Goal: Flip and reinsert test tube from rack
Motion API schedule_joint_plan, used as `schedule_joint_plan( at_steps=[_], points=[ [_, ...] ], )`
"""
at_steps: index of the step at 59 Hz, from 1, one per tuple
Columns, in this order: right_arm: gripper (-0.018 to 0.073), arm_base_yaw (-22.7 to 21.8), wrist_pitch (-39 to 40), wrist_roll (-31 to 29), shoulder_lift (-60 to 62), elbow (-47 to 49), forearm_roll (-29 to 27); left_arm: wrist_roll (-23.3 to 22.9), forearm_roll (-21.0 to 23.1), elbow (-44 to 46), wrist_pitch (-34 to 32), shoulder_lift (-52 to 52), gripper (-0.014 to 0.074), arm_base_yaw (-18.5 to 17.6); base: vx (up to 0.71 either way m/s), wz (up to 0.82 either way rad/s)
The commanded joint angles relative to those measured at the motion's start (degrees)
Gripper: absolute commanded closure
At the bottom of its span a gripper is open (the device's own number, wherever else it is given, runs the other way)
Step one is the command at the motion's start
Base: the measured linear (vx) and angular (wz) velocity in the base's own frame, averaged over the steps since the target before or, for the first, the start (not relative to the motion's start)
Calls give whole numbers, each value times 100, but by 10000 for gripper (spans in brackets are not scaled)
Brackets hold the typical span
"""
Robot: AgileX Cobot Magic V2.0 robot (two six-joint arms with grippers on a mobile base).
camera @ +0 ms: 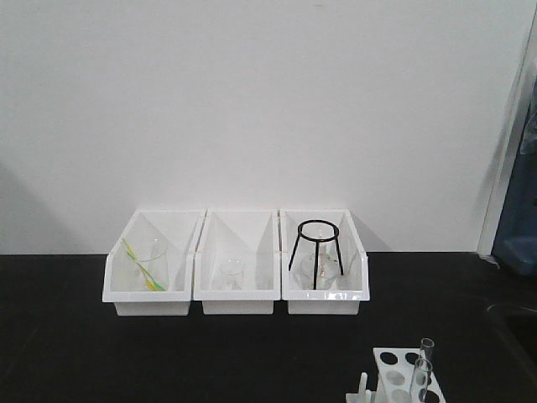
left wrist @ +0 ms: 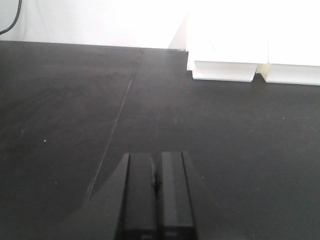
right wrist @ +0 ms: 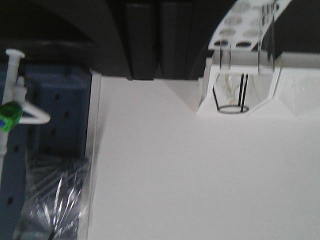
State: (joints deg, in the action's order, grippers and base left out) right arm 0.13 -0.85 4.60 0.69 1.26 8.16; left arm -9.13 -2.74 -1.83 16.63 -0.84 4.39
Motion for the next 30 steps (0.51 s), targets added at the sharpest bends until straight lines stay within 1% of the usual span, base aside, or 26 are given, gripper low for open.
schedule_joint_plan(
  at_steps=[1, 6, 14, 30],
  points=[
    [574, 164, 411, -54, 61, -105, 57, 1, 18, 1, -505, -70, 603, -40, 0, 0],
    [572, 287, 416, -54, 61, -303, 57, 1, 18, 1, -505, -70, 603, -40, 0, 0],
    [572, 288, 141, -54, 61, -306, 45, 1, 18, 1, -505, -70, 603, -40, 0, 0],
    [572, 288, 141, -54, 56, -306, 45, 1, 18, 1, -505, -70, 603, -40, 0, 0]
  ],
)
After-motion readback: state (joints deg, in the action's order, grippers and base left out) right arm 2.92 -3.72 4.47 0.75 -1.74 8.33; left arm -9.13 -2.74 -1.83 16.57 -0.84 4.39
